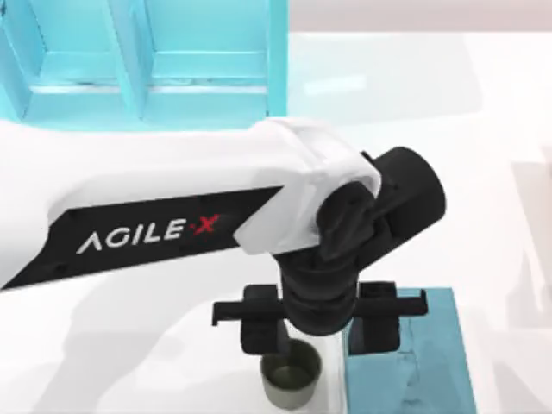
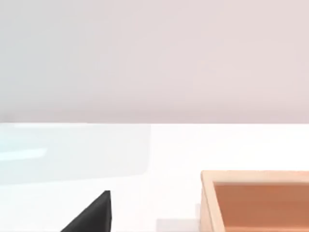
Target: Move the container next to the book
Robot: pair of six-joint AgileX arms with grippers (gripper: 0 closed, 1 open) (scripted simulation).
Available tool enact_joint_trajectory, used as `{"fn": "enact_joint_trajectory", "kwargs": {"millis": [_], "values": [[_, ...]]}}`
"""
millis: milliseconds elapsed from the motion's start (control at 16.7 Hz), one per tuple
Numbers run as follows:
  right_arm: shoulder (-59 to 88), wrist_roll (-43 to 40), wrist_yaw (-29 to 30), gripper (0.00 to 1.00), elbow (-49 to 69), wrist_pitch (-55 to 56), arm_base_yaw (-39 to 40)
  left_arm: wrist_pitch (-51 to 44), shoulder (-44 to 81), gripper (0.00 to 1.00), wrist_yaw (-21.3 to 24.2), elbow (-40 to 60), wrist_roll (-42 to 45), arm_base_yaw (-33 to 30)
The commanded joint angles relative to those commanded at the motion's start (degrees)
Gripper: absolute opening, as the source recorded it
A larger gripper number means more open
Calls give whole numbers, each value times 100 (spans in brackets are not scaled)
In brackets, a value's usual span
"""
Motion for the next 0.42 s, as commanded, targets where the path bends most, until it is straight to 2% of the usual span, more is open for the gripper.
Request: {"fn": "enact_joint_trajectory", "kwargs": {"millis": [60,120,420], "values": [[0,0,0,100,0,0,0,0,0,98,0,0,0,0],[0,0,0,100,0,0,0,0,0,100,0,0,0,0],[0,0,0,100,0,0,0,0,0,100,0,0,0,0]]}}
